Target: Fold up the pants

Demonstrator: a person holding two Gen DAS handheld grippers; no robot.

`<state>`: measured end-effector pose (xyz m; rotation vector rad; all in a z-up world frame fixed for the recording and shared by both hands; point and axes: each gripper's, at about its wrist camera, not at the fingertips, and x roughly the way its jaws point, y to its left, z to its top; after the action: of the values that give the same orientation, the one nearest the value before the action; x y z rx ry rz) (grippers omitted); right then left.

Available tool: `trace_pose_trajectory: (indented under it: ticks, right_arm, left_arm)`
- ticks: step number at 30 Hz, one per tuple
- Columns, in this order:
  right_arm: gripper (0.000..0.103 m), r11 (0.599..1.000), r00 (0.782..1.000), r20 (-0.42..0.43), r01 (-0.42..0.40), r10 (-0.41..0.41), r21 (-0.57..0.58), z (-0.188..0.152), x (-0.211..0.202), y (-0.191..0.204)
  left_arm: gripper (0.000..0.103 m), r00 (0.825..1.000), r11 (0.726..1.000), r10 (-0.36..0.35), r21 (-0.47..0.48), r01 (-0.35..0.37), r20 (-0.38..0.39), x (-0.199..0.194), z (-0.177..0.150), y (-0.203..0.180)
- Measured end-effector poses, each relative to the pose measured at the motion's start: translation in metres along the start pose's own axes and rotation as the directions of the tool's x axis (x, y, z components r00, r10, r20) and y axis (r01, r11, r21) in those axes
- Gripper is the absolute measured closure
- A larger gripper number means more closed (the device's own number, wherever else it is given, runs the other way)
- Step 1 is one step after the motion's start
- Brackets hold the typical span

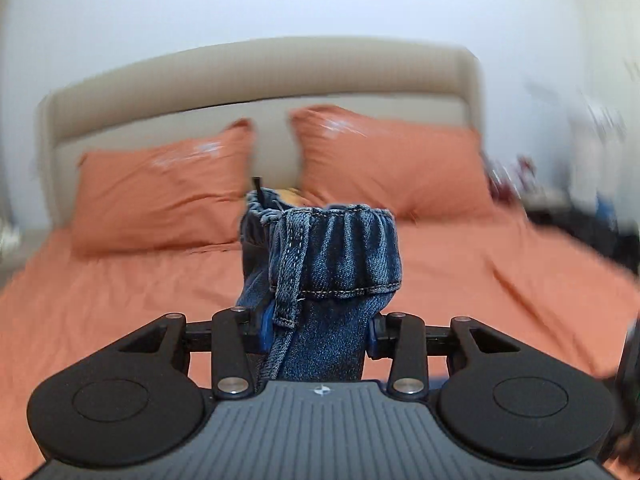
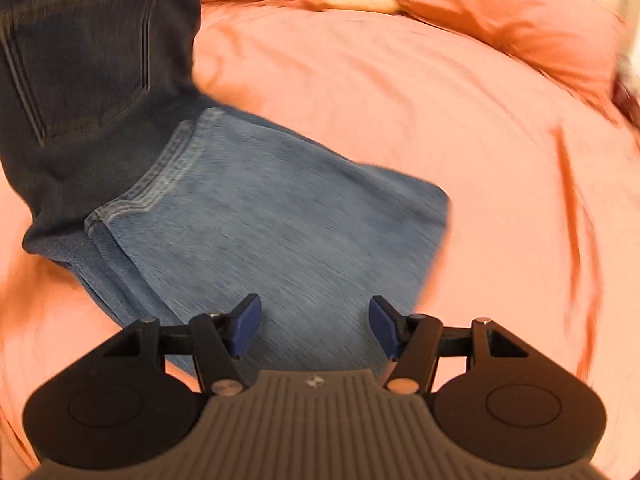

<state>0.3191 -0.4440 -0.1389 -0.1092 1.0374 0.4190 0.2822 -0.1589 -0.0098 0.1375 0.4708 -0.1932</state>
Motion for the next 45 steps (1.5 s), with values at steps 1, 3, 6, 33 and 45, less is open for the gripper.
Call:
trace_pose_trajectory:
  ticks: [1, 3, 6, 33, 45]
  right_arm:
    - [0.046, 1.000, 1.000, 0.003, -0.002, 0.002, 0.012, -0.006, -0.003, -0.006]
    - [0.046, 1.000, 1.000, 0.003, -0.009, 0.009, 0.025, -0.014, -0.005, -0.016]
    - [0.046, 0.998, 1.000, 0.000, -0.021, 0.021, 0.055, -0.027, -0.007, -0.026]
    - [0.044, 0.996, 0.998, -0.027, 0.056, -0.054, 0.068, -0.037, -0.047, -0.027]
    - [0.034, 0.986, 0.998, 0.055, 0.015, -0.024, 0.163, 0.028, -0.031, 0.006]
  left_arm:
    - [0.057, 1.000, 0.999, -0.013, 0.052, 0.013, -0.011, 0.006, -0.002, -0.020]
    - [0.057, 0.998, 0.988, -0.044, 0.146, 0.050, -0.044, 0.019, -0.010, -0.058]
    - [0.058, 0.990, 0.959, -0.078, 0.263, 0.107, -0.117, 0.041, -0.029, -0.107]
    - [0.020, 0.760, 0.798, -0.415, 0.199, 0.568, -0.501, 0.059, -0.085, -0.093]
    - [0.019, 0.833, 0.886, -0.180, 0.282, 0.369, -0.523, 0.039, -0.124, 0.033]
